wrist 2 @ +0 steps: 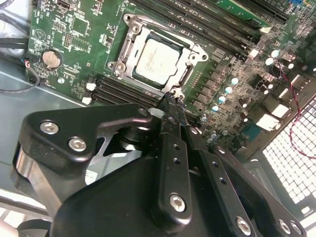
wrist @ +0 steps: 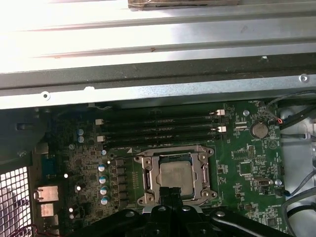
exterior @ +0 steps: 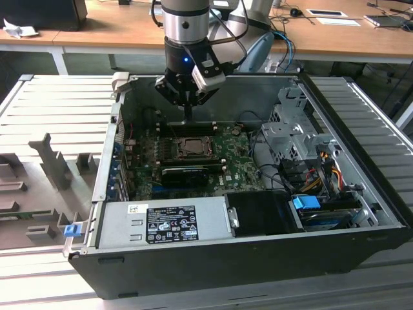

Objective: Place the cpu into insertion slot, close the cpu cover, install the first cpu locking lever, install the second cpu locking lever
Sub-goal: 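Install the first cpu locking lever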

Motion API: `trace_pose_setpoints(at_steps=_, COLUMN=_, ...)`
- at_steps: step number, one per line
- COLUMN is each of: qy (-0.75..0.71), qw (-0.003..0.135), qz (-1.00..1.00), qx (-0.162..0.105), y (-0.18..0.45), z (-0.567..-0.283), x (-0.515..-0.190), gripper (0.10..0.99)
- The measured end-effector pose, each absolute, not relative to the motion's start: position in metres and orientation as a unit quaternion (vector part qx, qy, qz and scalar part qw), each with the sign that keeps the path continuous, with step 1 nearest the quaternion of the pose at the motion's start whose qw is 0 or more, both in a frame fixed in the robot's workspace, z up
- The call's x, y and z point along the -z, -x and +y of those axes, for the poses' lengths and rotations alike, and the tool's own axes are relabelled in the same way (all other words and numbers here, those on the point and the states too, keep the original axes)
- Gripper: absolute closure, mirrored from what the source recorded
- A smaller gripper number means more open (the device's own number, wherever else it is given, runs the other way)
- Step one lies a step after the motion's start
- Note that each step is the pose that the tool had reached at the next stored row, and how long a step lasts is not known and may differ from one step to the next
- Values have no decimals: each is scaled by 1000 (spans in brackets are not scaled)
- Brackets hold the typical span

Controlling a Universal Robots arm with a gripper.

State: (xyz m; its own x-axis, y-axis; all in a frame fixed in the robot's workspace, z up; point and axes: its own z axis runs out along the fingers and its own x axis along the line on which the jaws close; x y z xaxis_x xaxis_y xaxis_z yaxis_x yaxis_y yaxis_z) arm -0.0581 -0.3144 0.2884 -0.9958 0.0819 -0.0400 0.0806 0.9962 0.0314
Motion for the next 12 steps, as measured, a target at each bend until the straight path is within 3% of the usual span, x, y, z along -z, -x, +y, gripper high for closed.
trace_pose_setpoints(at_steps=12, qy=-40, qw=21, qz=999, qx=-16, y=62, z=-314, x=-287, gripper=980)
